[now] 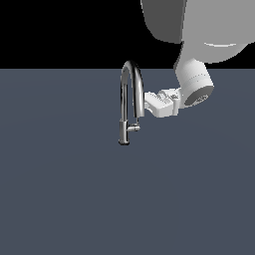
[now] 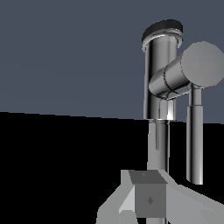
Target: Turn on the faucet by rotating a designated handle.
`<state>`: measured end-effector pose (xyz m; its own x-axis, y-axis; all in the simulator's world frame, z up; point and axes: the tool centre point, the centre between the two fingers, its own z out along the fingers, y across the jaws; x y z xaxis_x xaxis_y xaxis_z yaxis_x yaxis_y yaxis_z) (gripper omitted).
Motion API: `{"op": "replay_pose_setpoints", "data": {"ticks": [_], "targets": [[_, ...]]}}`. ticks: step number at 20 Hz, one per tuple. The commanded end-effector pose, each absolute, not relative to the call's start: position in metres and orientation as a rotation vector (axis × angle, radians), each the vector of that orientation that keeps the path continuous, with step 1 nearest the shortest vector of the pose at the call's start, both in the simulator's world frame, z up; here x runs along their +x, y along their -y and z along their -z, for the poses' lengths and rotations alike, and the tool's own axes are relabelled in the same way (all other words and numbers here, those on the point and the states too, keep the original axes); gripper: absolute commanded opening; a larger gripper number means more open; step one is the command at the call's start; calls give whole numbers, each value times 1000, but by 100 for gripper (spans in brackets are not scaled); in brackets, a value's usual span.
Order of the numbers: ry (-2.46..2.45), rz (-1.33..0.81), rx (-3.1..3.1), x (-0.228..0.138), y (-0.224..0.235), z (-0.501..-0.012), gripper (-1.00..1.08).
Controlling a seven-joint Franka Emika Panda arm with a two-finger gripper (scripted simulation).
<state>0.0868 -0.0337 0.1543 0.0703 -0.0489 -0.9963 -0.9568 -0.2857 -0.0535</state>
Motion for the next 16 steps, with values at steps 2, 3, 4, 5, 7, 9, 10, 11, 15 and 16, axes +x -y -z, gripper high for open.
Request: {"op": "replay_pose_setpoints", "data": {"ticks": [2, 3, 4, 5, 7, 9, 10, 11, 15, 16], "targets": [[-1073, -1364, -1426, 90, 31, -139, -100], [-1077, -1368, -1411, 90, 30, -135, -100], [-1080, -1373, -1399, 91, 30, -132, -100], [-1083, -1376, -1388, 91, 29, -129, -100], [-1087, -1381, -1372, 92, 28, -126, -100], [-1089, -1384, -1365, 92, 28, -124, -100], [-1089, -1384, -1365, 92, 27, -124, -100], [-1089, -1383, -1365, 92, 28, -124, -100], [-1085, -1378, -1381, 91, 28, -127, -100], [-1085, -1377, -1382, 91, 28, -128, -100]]}}
